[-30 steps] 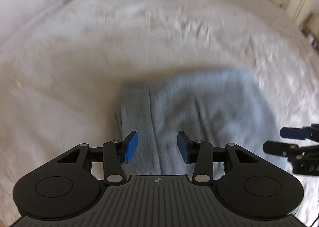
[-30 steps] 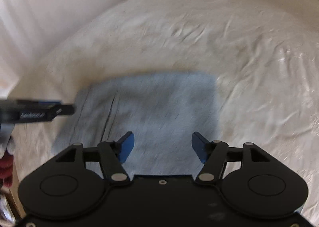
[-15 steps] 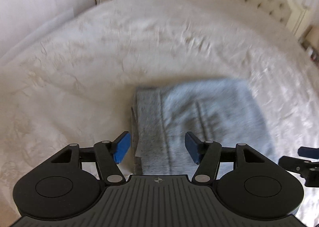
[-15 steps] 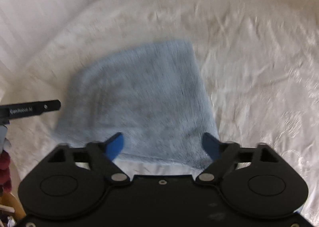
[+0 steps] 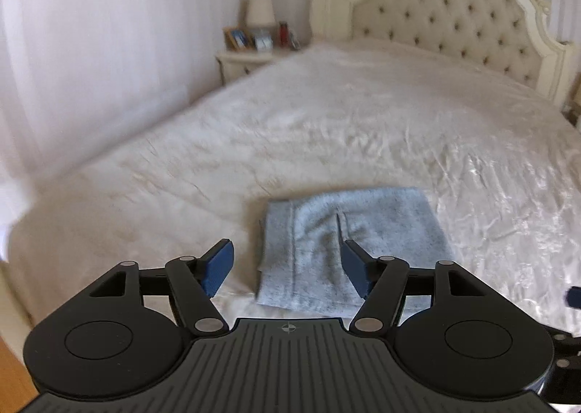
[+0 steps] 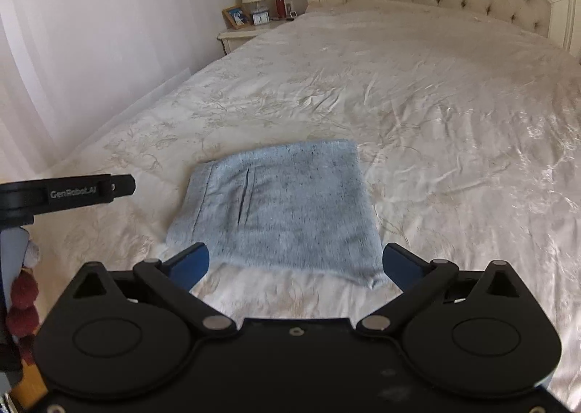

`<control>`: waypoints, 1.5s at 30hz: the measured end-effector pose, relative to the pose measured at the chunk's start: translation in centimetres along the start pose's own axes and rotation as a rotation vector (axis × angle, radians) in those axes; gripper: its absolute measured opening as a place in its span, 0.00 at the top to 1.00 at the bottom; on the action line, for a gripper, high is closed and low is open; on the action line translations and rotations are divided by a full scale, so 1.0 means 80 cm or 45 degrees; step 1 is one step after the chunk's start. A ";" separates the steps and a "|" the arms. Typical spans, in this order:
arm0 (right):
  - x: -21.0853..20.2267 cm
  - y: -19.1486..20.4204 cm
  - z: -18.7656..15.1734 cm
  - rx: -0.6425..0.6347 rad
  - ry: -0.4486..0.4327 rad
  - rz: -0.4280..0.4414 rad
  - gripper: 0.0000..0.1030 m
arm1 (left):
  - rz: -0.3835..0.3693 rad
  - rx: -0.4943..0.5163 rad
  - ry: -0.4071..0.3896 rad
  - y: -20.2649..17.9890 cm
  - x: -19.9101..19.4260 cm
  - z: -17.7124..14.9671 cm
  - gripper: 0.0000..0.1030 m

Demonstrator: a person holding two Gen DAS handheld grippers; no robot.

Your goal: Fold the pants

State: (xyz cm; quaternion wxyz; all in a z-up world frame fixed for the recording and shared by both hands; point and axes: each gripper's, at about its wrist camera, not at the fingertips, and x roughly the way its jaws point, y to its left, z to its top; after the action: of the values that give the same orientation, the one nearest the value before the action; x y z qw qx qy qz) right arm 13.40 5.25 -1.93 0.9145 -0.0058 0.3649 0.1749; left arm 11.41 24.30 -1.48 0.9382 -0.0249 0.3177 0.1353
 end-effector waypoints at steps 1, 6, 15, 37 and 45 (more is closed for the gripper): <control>-0.010 0.000 -0.005 0.005 -0.033 -0.032 0.00 | 0.020 0.016 0.000 -0.006 -0.006 -0.001 0.32; -0.040 -0.010 -0.008 0.046 -0.037 -0.088 0.00 | 0.003 0.045 0.133 -0.028 -0.017 -0.003 0.32; -0.060 -0.033 -0.017 0.094 0.072 -0.107 0.00 | 0.039 0.018 0.263 -0.057 -0.053 -0.030 0.32; -0.090 -0.041 -0.035 0.113 0.110 -0.106 0.00 | 0.011 0.004 0.323 -0.074 -0.089 -0.053 0.32; -0.091 -0.050 -0.035 0.153 0.107 -0.105 0.00 | 0.008 0.055 0.323 -0.087 -0.090 -0.052 0.32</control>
State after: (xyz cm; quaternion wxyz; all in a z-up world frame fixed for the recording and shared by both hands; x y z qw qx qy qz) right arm 7.91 -1.15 0.38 0.9034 0.0266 0.4124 0.1147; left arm 5.36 15.32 -0.76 0.8904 -0.0207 0.4366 0.1272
